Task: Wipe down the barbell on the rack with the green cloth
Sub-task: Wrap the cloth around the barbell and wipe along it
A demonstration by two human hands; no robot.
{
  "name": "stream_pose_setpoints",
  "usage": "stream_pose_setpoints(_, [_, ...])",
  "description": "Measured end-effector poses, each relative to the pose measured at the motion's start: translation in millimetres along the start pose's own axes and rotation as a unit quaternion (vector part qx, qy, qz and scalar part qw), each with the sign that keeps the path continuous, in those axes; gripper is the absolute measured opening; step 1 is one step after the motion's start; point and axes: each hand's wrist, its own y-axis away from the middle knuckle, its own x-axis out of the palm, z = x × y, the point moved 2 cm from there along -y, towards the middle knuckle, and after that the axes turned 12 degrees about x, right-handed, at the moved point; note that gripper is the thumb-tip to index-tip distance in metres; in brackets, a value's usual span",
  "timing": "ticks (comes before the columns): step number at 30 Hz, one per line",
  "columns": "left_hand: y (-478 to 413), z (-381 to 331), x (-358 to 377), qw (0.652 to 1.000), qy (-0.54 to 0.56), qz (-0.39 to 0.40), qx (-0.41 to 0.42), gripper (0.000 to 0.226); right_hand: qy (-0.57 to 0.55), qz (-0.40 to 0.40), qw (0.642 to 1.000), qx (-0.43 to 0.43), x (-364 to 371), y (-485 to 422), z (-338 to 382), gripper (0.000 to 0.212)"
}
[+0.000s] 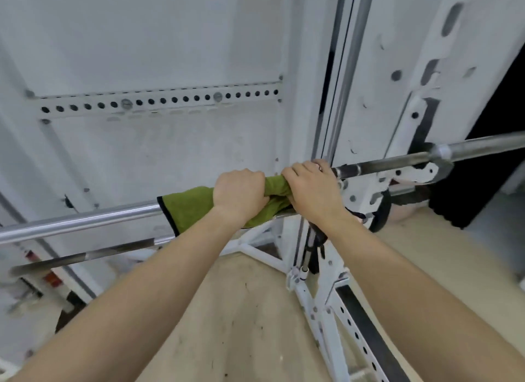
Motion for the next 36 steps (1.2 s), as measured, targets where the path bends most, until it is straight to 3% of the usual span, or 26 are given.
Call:
stream_pose_setpoints(6, [-76.3, -72.5, 1.4, 1.000, 0.017, -0.015, 0.021, 0.021, 0.019, 0.007, 1.000, -0.004, 21.0, 2.7, -109.4, 0.021])
stream_pose_setpoints(13, [-158.0, -152.5, -5.1, 0.992, 0.088, -0.027, 0.083, 0.011, 0.105, 0.011, 0.991, 0.087, 33.7, 12.7, -206.2, 0.040])
stream_pose_setpoints(18, [-163.6, -156.9, -8.4, 0.989, 0.093, -0.023, 0.116, 0.001, 0.072, 0.051, 0.989, 0.121, 31.1, -6.5, -194.8, 0.023])
stream_pose_setpoints(21, [-146.0, -133.5, -2.3, 0.994, 0.073, -0.014, 0.086, 0.012, -0.002, 0.097, 0.992, 0.080, 32.9, -21.0, -154.8, 0.028])
stream_pose_setpoints(24, [-120.2, -109.7, -0.1, 0.998, 0.051, -0.005, 0.046, 0.010, -0.049, 0.070, 0.996, 0.030, 30.7, -22.9, -131.6, 0.023])
stream_pose_setpoints(29, [-93.9, -93.9, 0.6, 0.999, -0.008, 0.006, -0.045, 0.020, -0.065, 0.045, 0.995, -0.059, 28.6, -15.3, -108.1, 0.033])
stream_pose_setpoints(32, [-107.5, -107.4, -2.5, 0.998, 0.006, 0.025, -0.049, 0.023, -0.040, 0.046, 0.995, -0.079, 32.2, -16.5, -132.7, 0.027])
stream_pose_setpoints(36, [-148.8, -150.9, -9.5, 0.998, 0.044, 0.015, -0.029, 0.028, 0.007, 0.119, 0.991, -0.062, 36.2, -23.5, -199.8, 0.014])
